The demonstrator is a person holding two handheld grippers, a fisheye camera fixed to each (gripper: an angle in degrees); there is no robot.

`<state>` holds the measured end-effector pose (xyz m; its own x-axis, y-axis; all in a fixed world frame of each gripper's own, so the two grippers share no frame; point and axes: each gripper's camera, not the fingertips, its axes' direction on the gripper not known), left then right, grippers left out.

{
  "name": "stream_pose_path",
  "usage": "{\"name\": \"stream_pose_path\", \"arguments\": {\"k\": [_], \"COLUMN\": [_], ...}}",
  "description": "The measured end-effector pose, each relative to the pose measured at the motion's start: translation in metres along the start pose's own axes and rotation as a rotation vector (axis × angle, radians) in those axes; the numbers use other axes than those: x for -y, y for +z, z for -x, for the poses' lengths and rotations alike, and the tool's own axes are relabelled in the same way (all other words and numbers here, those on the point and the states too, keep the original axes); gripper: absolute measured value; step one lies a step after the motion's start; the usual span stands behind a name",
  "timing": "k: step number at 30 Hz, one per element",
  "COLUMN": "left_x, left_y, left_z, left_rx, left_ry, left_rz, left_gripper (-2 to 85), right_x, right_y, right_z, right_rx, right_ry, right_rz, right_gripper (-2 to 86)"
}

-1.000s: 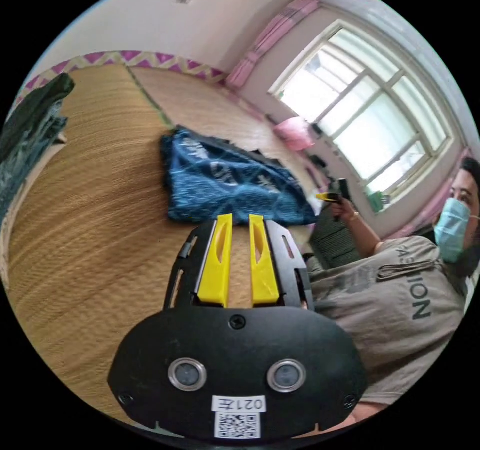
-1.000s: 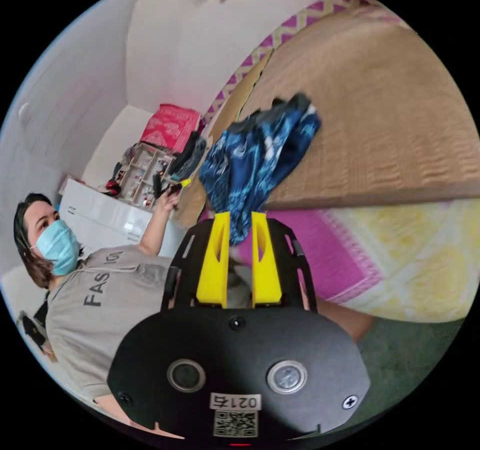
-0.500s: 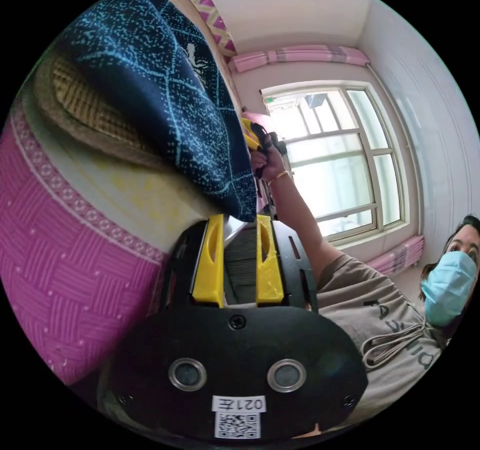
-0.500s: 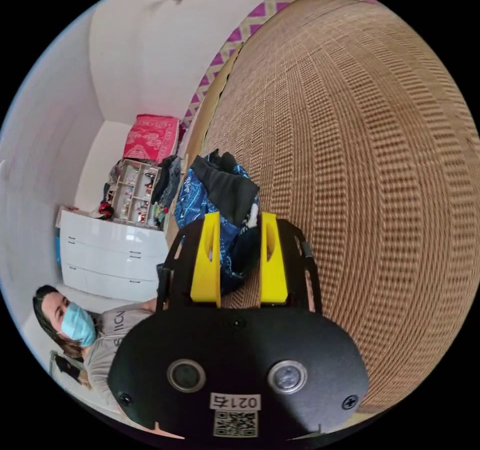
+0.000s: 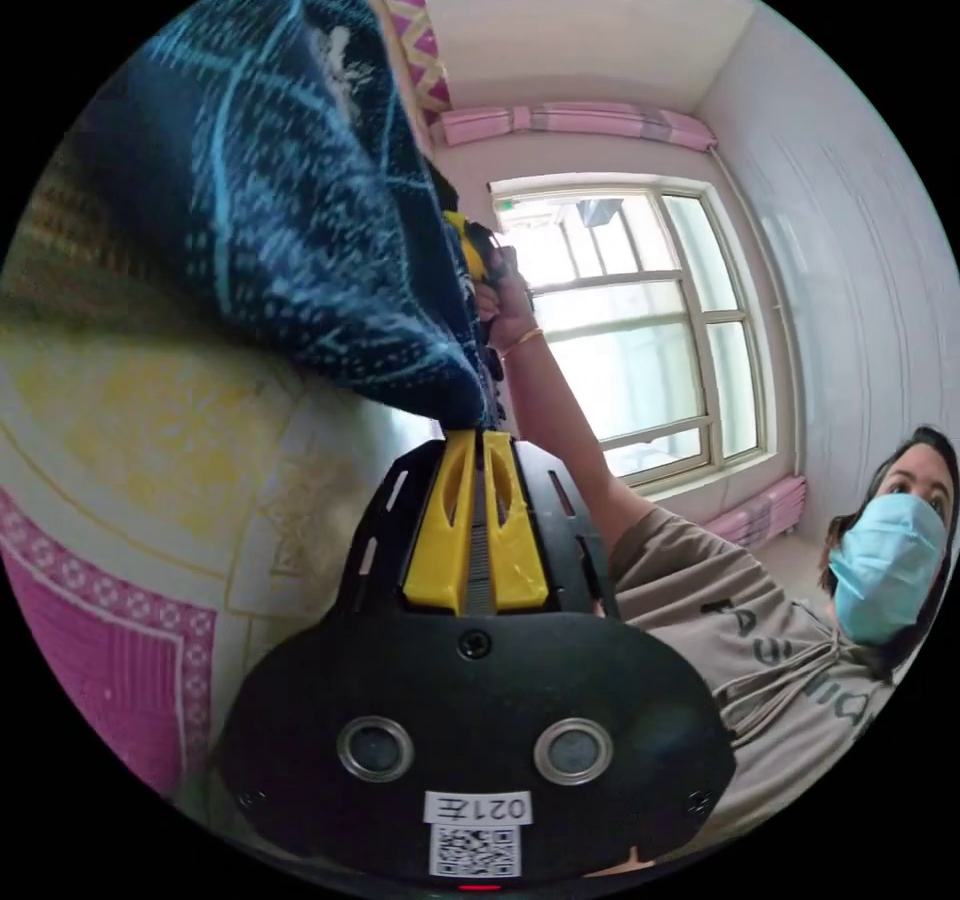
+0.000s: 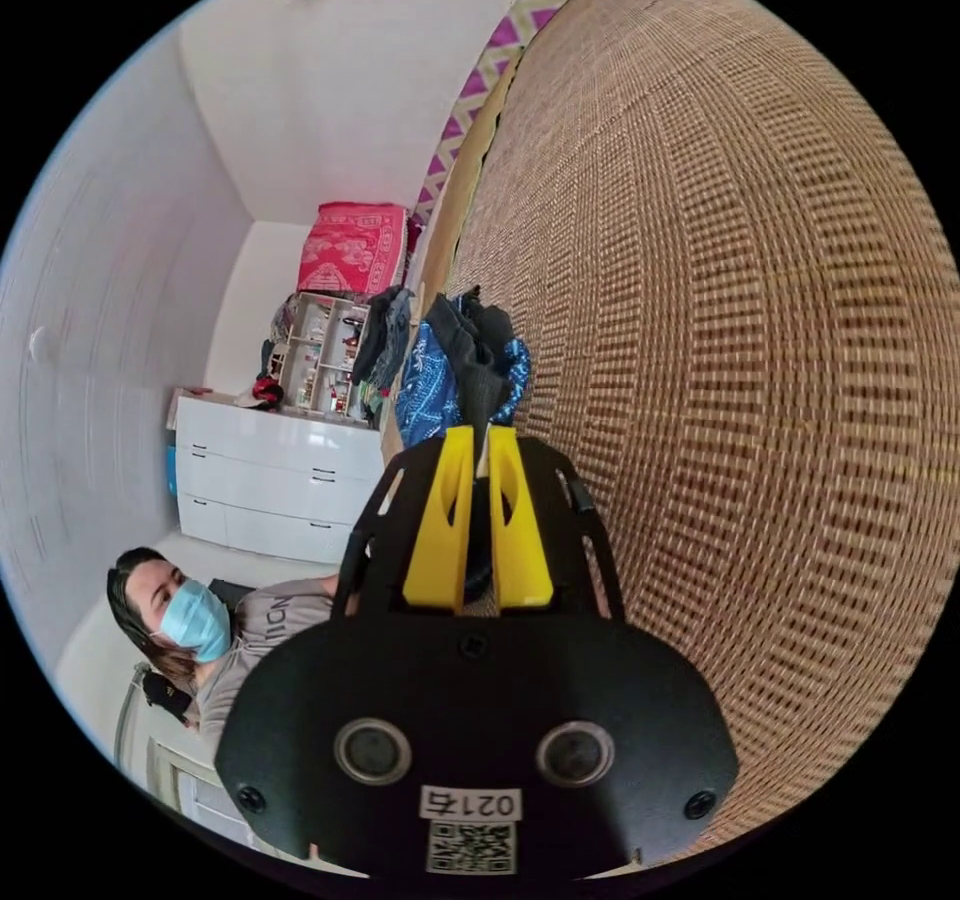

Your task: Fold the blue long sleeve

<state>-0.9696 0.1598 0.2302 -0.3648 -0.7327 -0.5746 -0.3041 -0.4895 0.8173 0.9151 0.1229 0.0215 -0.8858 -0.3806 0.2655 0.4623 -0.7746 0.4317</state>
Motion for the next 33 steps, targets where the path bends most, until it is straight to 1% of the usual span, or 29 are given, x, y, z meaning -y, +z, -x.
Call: {"name": "stream_pose_path", "arguments": {"k": [3,4,8,10,12,13,15,16,20,22,24,25,26,27,28,29,30,32,33], "left_x": [0.012,0.015,0.039,0.048,0.058,0.059,0.064,0.064,0.046,0.036,0.016,0.013,0.014,0.023,0.030,0.047,0.066,0.099,0.122], "left_y": [-0.050,-0.062,-0.154,-0.197,-0.251,-0.264,-0.307,-0.316,-0.363,-0.369,-0.383,-0.385,-0.386,-0.380,-0.375,-0.358,-0.335,-0.294,-0.265], "left_z": [-0.032,-0.037,-0.055,-0.054,-0.045,-0.041,-0.013,-0.003,0.080,0.070,0.042,0.034,0.016,-0.001,-0.009,-0.024,-0.034,-0.045,-0.048], "left_rx": [-0.023,-0.025,-0.059,-0.064,-0.039,-0.044,-0.097,-0.108,-0.086,-0.071,-0.044,-0.014,0.074,0.154,0.193,0.271,0.333,0.415,0.483], "left_ry": [0.088,0.096,0.106,0.101,0.073,0.062,0.003,-0.018,-0.221,-0.161,-0.092,-0.073,-0.040,0.009,0.042,0.098,0.144,0.224,0.257], "left_rz": [-0.047,-0.064,-0.204,-0.273,-0.364,-0.385,-0.463,-0.486,-0.644,-0.677,-0.769,-0.773,-0.749,-0.693,-0.658,-0.586,-0.505,-0.398,-0.321], "left_gripper": [-1.0,-1.0,-1.0,-1.0,-0.9,-0.9,-0.9,-0.8,-0.3,-0.7,-0.9,-0.9,-0.9,-0.9,-0.9,-0.9,-0.9,-0.9,-0.9], "right_x": [0.010,0.013,0.055,0.083,0.128,0.140,0.187,0.198,0.253,0.261,0.259,0.257,0.250,0.240,0.234,0.218,0.199,0.168,0.149], "right_y": [-0.012,-0.013,-0.008,0.009,0.045,0.055,0.103,0.116,0.202,0.223,0.225,0.222,0.212,0.202,0.198,0.194,0.194,0.207,0.223], "right_z": [0.040,0.050,0.140,0.181,0.227,0.236,0.264,0.268,0.272,0.263,0.257,0.259,0.267,0.281,0.290,0.311,0.334,0.364,0.379], "right_rx": [-0.013,-0.009,-0.020,-0.040,-0.075,-0.087,-0.119,-0.124,-0.214,-0.241,-0.170,-0.152,-0.113,-0.066,-0.052,-0.046,-0.057,-0.096,-0.175], "right_ry": [-0.042,-0.054,-0.157,-0.197,-0.231,-0.236,-0.235,-0.231,-0.176,-0.142,-0.121,-0.126,-0.151,-0.210,-0.250,-0.338,-0.428,-0.536,-0.587], "right_rz": [0.007,0.010,0.026,0.042,0.072,0.080,0.118,0.128,0.184,0.175,0.131,0.119,0.098,0.093,0.104,0.127,0.153,0.215,0.265], "right_gripper": [0.9,0.9,0.8,0.9,1.2,1.3,1.9,2.1,5.8,7.0,7.2,7.2,6.2,4.7,3.7,1.9,0.6,-0.1,-0.3]}}
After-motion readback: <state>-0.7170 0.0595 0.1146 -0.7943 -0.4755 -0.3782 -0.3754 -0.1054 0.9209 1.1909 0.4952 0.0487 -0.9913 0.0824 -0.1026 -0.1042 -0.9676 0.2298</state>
